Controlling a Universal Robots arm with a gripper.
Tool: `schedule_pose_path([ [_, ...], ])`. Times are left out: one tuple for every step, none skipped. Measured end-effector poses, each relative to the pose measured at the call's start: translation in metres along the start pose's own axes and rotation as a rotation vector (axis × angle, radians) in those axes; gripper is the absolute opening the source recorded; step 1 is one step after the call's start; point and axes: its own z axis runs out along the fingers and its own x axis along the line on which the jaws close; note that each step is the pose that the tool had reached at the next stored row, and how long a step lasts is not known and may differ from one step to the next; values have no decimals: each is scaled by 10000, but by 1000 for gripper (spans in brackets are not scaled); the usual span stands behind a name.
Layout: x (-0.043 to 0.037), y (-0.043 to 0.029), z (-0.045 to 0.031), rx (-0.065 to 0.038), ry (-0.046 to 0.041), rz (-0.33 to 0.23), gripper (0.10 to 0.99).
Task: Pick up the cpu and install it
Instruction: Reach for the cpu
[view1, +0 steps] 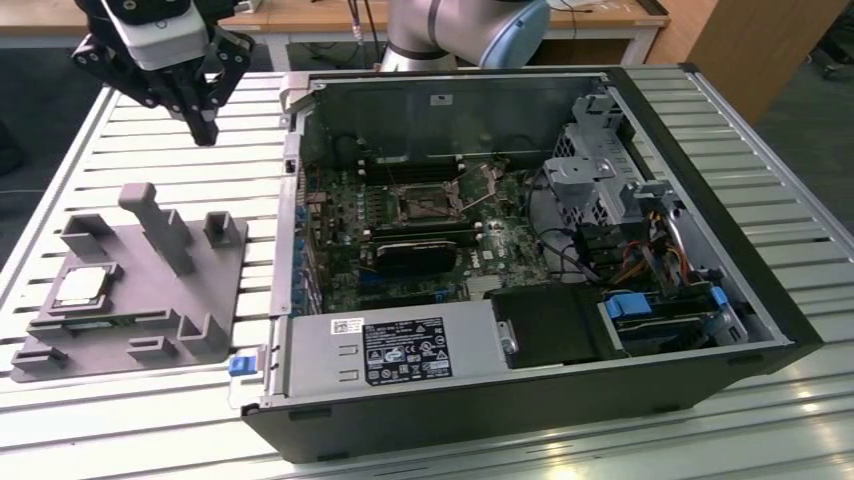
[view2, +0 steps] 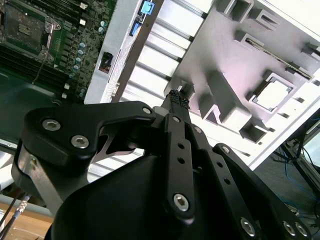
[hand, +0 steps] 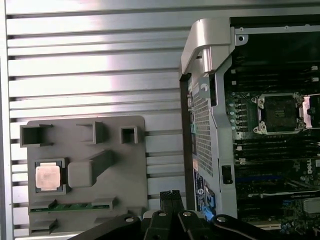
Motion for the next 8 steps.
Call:
schedule_pose_path([
  [5,0,0,1,0,0,106],
  [10,-1,1,0,0,0,106],
  [15,-1,2,0,0,0,106],
  [20,-2,2,0,0,0,106],
  [24,-2,3,0,0,0,106],
  [29,-2,4,0,0,0,106],
  [33,-3,5,-1,0,0,106],
  [39,-3,5,0,0,0,106],
])
